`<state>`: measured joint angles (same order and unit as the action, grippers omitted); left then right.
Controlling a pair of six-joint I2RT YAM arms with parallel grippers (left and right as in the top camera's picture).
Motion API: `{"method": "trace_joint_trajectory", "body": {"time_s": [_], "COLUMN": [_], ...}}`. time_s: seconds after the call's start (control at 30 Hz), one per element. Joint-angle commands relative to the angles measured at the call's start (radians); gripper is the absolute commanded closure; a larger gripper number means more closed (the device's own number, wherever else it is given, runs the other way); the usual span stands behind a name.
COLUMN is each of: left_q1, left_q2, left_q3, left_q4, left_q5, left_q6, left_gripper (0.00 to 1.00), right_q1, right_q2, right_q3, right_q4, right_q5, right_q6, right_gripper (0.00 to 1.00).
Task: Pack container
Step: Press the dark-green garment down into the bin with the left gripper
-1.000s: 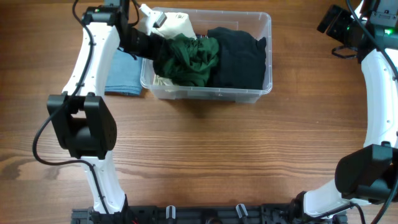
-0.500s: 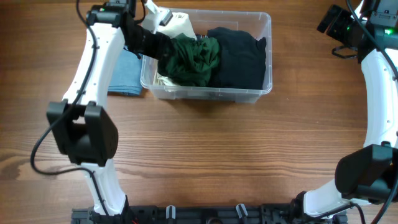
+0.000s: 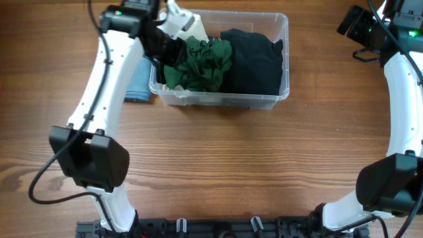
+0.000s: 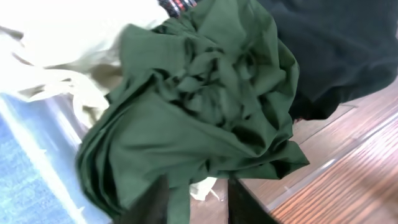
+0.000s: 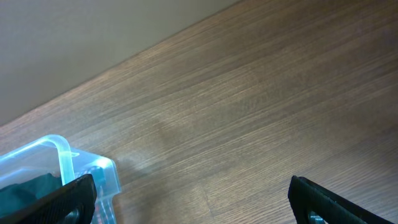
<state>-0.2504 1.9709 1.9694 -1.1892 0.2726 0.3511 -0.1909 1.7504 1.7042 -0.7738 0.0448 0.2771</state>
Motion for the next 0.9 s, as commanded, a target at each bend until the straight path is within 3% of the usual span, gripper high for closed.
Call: {"method": "trace_joint_trajectory", "body": {"time_s": [0.0, 0.27, 0.87], "left_q1": [-0.08, -0.179, -0.196], "left_q2": [0.003, 0.043, 0.102], "left_q3": [0.005, -0.014, -0.016], "left_q4": [-0.002, -0.014, -0.09], "left_q5": [-0.146, -0.361, -0.412], "left_q6": [0.001, 0.011, 0.039], "left_gripper": [0.78, 0.83, 0.91], "right_q1": [0.003, 0.003, 0.003], "right_q2": [0.013, 0.013, 0.013], "right_q3": [-0.009, -0.009, -0.009], "right_q4": [0.002, 0.002, 0.002], "right_q5": [-0.005, -0.005, -0.005], "right_q6": [0.014, 0.014, 0.014], "right_gripper": [0.0, 0.0, 0.0]}}
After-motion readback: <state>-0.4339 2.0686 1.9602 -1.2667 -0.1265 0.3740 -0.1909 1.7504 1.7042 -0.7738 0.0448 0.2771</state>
